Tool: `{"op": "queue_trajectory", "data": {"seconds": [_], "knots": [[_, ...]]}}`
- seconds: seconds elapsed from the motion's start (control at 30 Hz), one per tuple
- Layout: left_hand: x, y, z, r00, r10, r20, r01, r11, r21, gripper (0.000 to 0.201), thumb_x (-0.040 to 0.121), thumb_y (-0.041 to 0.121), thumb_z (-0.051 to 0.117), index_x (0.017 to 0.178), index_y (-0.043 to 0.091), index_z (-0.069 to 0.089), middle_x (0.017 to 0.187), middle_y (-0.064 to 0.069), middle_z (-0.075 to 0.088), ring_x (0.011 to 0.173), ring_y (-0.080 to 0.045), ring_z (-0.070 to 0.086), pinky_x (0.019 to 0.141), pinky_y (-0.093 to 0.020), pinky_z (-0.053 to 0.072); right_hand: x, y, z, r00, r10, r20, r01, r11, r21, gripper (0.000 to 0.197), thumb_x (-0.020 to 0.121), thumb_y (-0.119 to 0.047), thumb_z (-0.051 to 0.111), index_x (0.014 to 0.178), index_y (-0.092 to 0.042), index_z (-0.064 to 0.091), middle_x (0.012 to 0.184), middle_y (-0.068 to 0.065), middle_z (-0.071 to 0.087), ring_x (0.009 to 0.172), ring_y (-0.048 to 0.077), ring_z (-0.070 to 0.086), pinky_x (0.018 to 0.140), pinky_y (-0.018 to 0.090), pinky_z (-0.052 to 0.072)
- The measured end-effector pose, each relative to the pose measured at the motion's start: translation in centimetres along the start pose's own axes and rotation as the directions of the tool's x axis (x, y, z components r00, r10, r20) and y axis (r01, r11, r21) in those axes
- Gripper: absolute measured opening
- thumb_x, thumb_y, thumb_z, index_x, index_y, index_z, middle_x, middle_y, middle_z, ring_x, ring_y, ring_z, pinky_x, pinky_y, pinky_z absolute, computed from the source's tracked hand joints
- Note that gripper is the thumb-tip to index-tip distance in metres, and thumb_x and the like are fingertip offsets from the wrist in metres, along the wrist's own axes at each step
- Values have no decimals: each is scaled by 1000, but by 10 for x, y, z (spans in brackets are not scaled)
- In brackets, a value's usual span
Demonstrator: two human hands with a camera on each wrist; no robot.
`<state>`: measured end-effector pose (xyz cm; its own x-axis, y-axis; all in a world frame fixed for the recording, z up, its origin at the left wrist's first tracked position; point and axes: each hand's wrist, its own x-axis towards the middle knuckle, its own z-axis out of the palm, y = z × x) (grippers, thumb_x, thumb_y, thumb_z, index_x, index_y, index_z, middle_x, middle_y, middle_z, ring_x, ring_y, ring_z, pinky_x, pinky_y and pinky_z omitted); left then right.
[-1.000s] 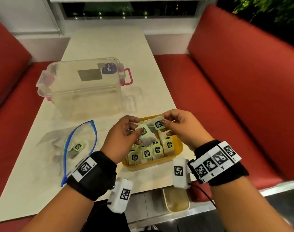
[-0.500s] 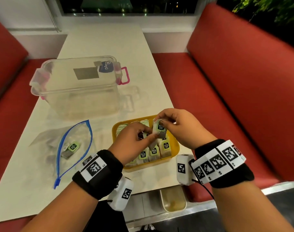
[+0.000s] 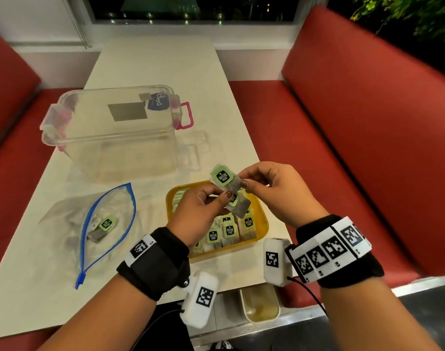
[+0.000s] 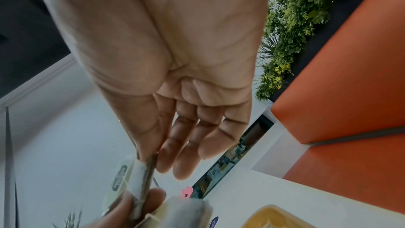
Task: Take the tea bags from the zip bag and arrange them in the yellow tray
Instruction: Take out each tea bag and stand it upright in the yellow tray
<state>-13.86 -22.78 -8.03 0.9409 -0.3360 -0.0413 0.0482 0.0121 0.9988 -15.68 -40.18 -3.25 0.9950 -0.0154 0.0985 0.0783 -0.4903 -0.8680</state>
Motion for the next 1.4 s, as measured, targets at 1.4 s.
{"op": "queue_trajectory", "data": {"seconds": [1.4], "knots": [[-7, -1, -18, 964, 187, 191, -267, 673, 690, 14, 91, 28, 63, 77, 26, 59, 82, 4, 57, 81, -14, 53, 72, -33, 44, -2, -4, 4, 998, 3, 63, 7, 988, -157, 11, 81, -22, 73, 90, -27, 71, 82, -7, 67, 59, 5, 50, 59, 20, 46]]}}
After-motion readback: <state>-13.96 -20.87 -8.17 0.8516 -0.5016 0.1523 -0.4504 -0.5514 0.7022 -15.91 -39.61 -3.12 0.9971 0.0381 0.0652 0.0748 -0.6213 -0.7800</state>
